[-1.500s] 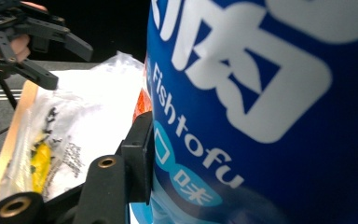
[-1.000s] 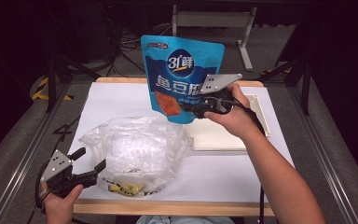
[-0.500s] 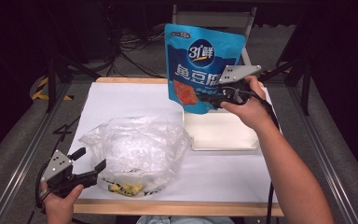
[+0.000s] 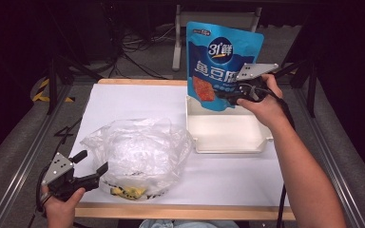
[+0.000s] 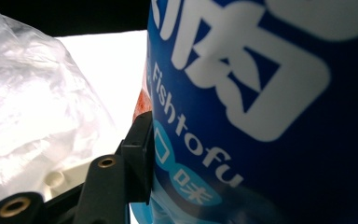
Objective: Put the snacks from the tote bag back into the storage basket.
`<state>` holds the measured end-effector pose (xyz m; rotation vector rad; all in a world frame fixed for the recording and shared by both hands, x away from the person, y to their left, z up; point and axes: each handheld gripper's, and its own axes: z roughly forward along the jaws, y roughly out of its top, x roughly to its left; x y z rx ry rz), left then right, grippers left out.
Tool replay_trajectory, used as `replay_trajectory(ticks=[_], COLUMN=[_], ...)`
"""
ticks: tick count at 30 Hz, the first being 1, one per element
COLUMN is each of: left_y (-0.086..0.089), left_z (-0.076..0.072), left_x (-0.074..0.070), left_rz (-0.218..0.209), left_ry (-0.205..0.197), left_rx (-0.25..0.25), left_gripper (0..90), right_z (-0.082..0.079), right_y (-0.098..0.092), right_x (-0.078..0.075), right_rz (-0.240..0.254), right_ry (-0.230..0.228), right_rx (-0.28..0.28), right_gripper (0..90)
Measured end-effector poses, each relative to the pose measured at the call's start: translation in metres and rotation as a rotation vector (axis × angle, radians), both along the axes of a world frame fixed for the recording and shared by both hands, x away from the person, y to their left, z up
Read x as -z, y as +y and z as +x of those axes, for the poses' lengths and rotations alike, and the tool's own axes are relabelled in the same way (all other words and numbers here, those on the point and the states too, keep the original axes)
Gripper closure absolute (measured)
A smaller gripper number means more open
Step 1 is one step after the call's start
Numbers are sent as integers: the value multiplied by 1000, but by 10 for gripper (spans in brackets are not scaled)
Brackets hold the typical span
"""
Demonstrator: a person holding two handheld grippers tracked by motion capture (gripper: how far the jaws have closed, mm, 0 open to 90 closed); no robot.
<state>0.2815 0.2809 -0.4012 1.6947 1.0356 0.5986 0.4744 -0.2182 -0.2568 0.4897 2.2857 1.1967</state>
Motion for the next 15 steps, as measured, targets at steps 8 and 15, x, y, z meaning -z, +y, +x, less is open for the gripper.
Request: replay_trajectory(ticks=[8,15], left_y=[-1,-1], left_z=[0,0], left_x=[0,0], left_rz=[5,4], left_ry=[1,1], left_rx=[1,1], left_gripper=[155,155], right_z=[11,19], right_y=[-16,-23], right_x=[18,40], right_rz=[-11,-15], right_ry=[23,63], right_rx=[41,68], right_gripper=[516,516])
